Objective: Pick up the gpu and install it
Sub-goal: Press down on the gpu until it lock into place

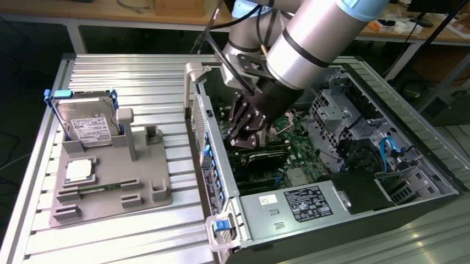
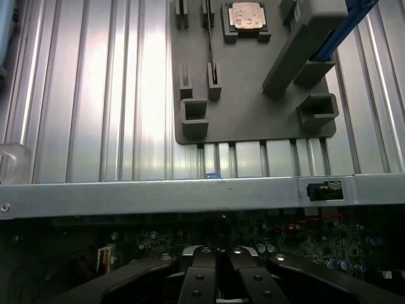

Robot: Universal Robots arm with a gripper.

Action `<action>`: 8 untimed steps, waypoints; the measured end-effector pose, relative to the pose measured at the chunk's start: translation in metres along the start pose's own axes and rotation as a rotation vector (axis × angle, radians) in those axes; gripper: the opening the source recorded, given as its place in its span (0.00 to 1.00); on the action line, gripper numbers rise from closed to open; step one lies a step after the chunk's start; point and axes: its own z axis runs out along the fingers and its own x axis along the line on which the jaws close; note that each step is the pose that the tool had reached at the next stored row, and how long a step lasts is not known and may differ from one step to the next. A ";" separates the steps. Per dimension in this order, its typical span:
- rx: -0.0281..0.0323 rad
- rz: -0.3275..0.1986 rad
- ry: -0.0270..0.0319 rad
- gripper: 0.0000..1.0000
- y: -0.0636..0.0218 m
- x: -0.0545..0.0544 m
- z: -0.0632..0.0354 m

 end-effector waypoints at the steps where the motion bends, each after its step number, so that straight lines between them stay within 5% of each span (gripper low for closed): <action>1: -0.0001 0.000 0.0001 0.11 0.0012 0.000 0.0009; 8: -0.0001 0.000 0.0002 0.11 0.0030 0.000 0.0027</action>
